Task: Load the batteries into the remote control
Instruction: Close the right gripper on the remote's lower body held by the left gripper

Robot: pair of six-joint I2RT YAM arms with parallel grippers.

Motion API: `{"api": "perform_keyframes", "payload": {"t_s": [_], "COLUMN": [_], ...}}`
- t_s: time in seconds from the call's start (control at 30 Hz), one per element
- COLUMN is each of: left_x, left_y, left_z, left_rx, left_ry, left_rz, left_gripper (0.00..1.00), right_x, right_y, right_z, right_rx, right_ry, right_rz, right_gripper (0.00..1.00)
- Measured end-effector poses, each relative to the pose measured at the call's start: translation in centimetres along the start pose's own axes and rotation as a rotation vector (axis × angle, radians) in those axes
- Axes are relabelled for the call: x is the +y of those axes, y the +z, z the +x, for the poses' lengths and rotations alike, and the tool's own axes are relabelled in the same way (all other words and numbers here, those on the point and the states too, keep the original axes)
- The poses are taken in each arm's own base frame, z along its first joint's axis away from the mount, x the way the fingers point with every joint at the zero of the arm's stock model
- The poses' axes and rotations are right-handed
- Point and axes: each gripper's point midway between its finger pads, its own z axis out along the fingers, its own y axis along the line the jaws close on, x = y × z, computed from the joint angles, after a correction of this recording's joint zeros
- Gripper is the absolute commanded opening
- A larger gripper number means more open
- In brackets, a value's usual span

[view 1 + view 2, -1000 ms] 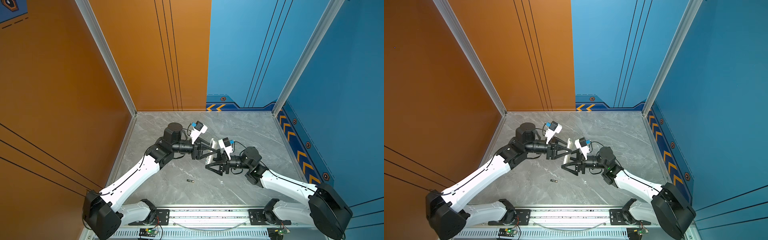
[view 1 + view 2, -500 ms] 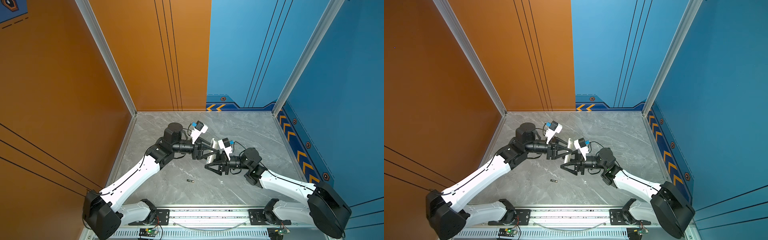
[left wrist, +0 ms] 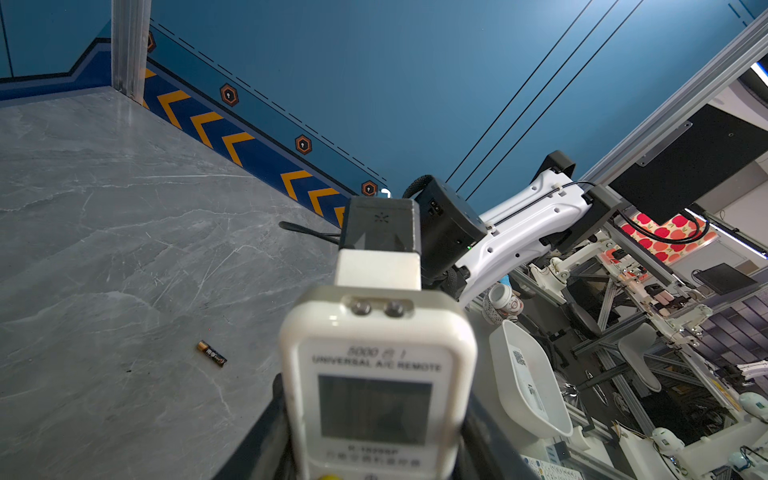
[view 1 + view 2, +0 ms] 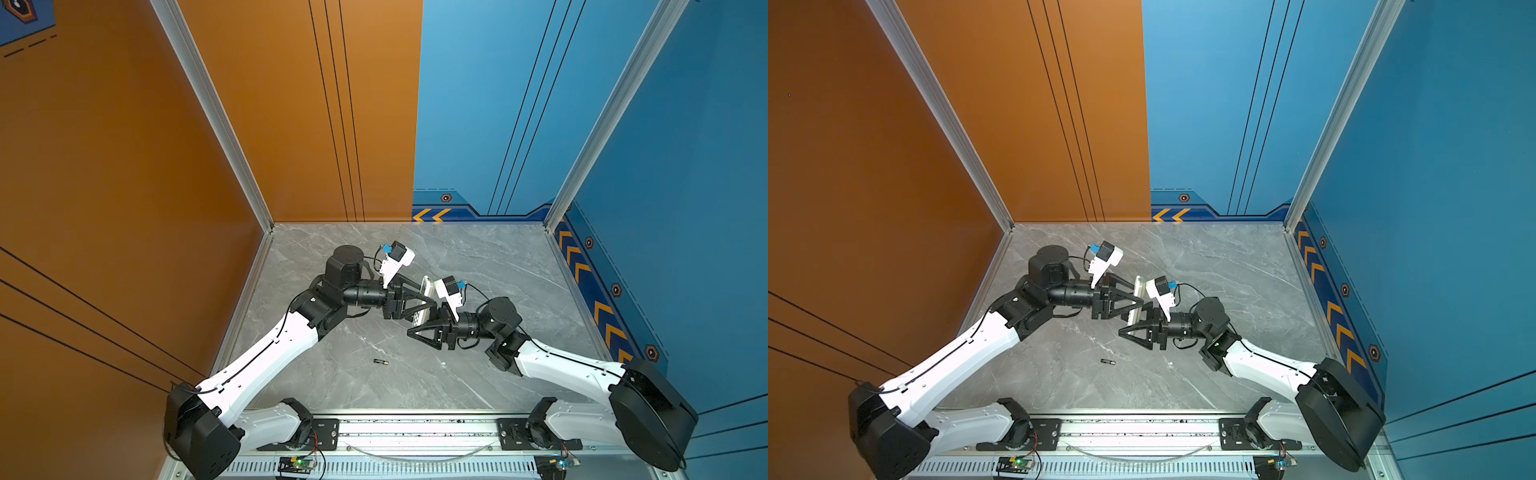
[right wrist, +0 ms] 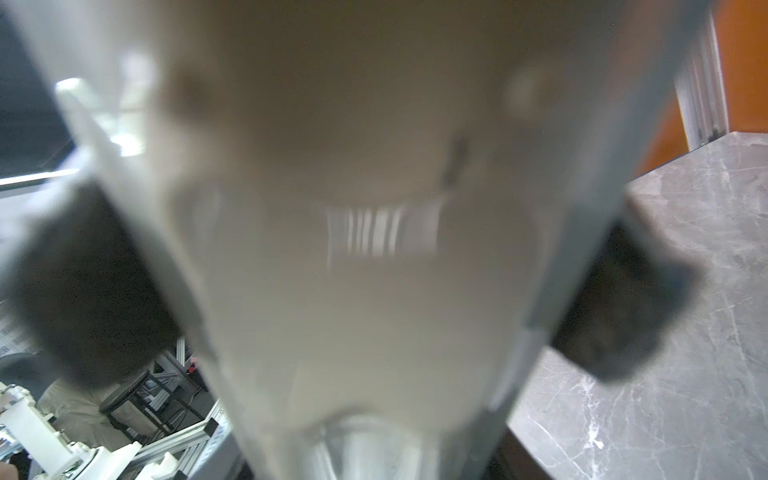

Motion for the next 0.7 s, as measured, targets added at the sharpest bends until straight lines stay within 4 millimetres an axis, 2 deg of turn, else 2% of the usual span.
{"api": "perform_keyframes", "payload": {"t_s": [0.2, 0.37, 0.53, 0.7], "left_x": [0.1, 0.2, 0.2, 0.0], "left_y": [-0.2, -0.3, -0.3, -0.4], "left_z": [-0.2, -0.3, -0.5, -0.6], "left_rx": [-0.007, -0.013, -0.018, -0.022], "left_ry": [-0.002, -0.004, -0.003, 0.003], "left_rz": [-0.007, -0.009, -0.008, 0.001], "left_gripper": [0.16, 0.15, 0.16, 0.16], "right_x": [0.1, 0.3, 0.3, 0.2], "right_y": [-0.3, -0.7, -0.8, -0.7], "right_z": [-0.3, -1.1, -1.1, -1.1], "right_rx": [-0.006, -0.028, -0.026, -0.026], "right_ry": [-0.011, -0.035, -0.032, -0.032], "right_rz": [0.012, 0.031, 0.035, 0.038], "right_gripper": [0.66, 0.65, 0.60, 0.47]}}
